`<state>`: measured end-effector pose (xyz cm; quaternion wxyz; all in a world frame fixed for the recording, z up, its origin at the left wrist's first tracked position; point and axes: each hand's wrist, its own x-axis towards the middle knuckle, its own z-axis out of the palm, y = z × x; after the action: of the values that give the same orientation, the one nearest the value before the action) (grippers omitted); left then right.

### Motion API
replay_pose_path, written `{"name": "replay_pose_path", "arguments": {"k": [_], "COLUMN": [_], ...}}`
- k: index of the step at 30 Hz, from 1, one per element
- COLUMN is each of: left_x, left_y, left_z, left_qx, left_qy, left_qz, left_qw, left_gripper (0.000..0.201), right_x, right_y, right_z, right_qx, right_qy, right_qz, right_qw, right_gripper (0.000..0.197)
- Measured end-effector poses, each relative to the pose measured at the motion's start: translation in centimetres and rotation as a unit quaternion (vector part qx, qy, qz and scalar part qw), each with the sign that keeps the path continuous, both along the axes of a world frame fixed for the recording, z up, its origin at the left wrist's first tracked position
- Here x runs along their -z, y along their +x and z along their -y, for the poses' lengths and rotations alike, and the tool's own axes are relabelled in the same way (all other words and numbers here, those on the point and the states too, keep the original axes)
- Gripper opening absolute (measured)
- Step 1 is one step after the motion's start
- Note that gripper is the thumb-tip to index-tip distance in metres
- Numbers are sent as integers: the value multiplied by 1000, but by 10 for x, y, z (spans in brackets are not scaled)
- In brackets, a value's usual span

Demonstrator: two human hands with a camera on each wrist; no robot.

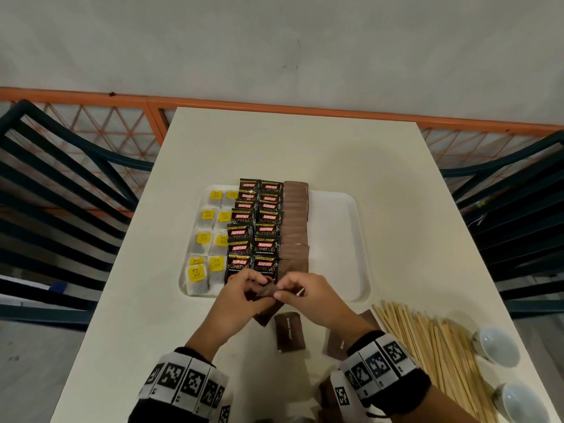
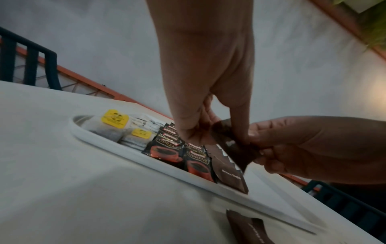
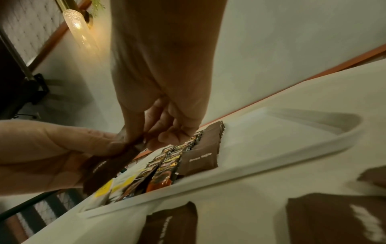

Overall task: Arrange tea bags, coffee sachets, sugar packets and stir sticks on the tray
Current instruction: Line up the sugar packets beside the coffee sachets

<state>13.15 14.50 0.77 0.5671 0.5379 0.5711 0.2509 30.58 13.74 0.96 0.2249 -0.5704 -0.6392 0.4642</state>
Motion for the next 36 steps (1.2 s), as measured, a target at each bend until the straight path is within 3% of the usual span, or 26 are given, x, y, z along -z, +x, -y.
{"name": "replay_pose_path", "arguments": {"k": [5,9,18,21,26,29,33,36], "left_x": [5,8,10,12,20,25,28,30], "left_y": [-3,-6,2,10,23,27,25,21], "left_z": [2,8,26,30,39,45,45,42], "left_qx": [16,28,125,158,241,265,257,258], "left_qy": [26,24,42,63,85,121,146,124], "left_qz": [-12,-41,-131,-161,-251,-293,-302,-275], "left_qw": [999,998,983,972,934,911,906,918], "left_gripper": [36,27,19,30,67,61,44,38], "right_x": [10,21,31,28,14,7,7,9], "right_y": [17,26,11,11,30,52,64,55], "right_z": [3,2,1,2,21,46,82,100], "right_qx": [66,178,275,277,224,200,158,117], "right_qy": [-33,-45,-42,-31,11,17,-46,-95], "right_qz": [2,0,64,86,178,243,373,400], "right_qw": [997,983,959,956,958,949,913,904], "right_gripper": [17,15,9,15,9,13,53,72]}}
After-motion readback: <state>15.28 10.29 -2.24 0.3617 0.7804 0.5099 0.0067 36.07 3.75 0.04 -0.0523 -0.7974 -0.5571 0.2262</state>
